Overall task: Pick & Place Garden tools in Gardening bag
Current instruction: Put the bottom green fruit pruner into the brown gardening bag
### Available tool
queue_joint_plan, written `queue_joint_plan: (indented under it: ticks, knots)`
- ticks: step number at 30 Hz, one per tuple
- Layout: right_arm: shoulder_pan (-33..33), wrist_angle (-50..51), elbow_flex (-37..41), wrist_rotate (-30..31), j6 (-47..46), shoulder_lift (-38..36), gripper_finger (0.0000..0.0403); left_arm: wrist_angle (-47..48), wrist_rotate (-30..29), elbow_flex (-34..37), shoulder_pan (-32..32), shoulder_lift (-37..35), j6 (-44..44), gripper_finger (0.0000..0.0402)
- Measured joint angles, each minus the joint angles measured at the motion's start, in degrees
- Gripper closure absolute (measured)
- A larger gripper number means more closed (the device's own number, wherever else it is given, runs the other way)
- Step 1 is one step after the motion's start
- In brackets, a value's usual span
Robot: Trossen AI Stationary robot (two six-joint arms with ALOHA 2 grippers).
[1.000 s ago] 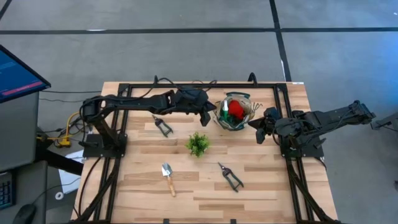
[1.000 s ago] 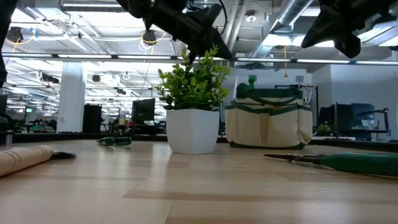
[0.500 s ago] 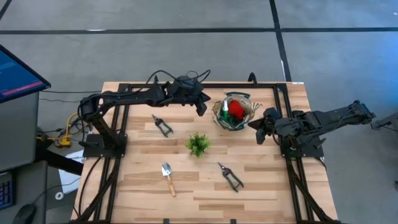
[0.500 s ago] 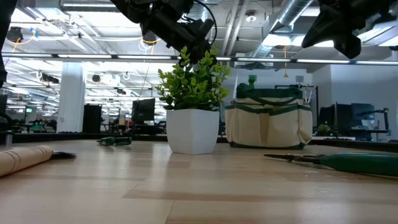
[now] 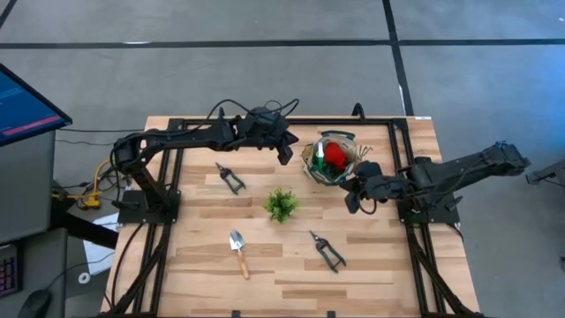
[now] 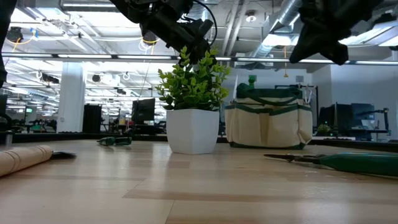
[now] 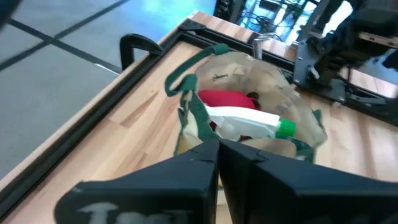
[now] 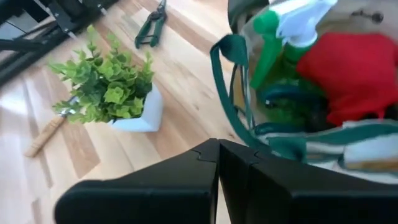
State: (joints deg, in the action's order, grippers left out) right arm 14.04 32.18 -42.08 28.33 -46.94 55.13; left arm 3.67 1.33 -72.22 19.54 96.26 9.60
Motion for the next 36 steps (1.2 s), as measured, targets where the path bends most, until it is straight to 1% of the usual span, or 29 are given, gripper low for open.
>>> queue_joint_plan:
  ticks: [4, 8, 13, 15, 21, 24, 31, 36]
  knots:
    - [-1.38, -0.61, -1.36, -0.03, 3.93, 1.22, 0.0403, -0.12, 1.70, 0.02, -0.02, -2.19, -0.69, 0.0401]
    - [-2.70, -1.86, -2.34, -0.42, 6.81, 1.49, 0.0403, -0.79, 1.73, -0.01, -0.02, -5.77, -4.06, 0.0401]
    - [-4.72, -3.04, -2.45, -3.07, 7.04, 1.51, 0.0403, -0.77, 1.74, 0.02, -0.02, -11.11, -7.44, 0.0401]
    - [-5.25, -3.32, -2.45, -3.23, 7.01, 2.01, 0.0403, -1.05, 1.72, 1.07, -0.02, -13.38, -7.84, 0.0401]
    - [-5.93, -5.07, -2.47, -4.57, 7.24, 4.60, 0.0403, -0.88, 1.51, 8.00, 0.31, -20.66, -7.44, 0.0401]
    - [-5.98, -5.87, -2.43, -4.56, 8.79, 6.35, 0.0403, -1.63, 1.48, 11.98, 0.53, -24.41, -7.40, 0.0401]
    - [-8.11, -7.48, -2.43, -4.84, 10.04, 9.03, 0.0403, -8.93, 1.22, 21.09, 0.62, -30.44, -7.21, 0.0401]
    - [-9.81, -8.65, -2.43, -6.98, 10.07, 8.96, 0.0403, -12.29, 1.24, 25.88, 0.68, -33.22, -5.90, 0.0401]
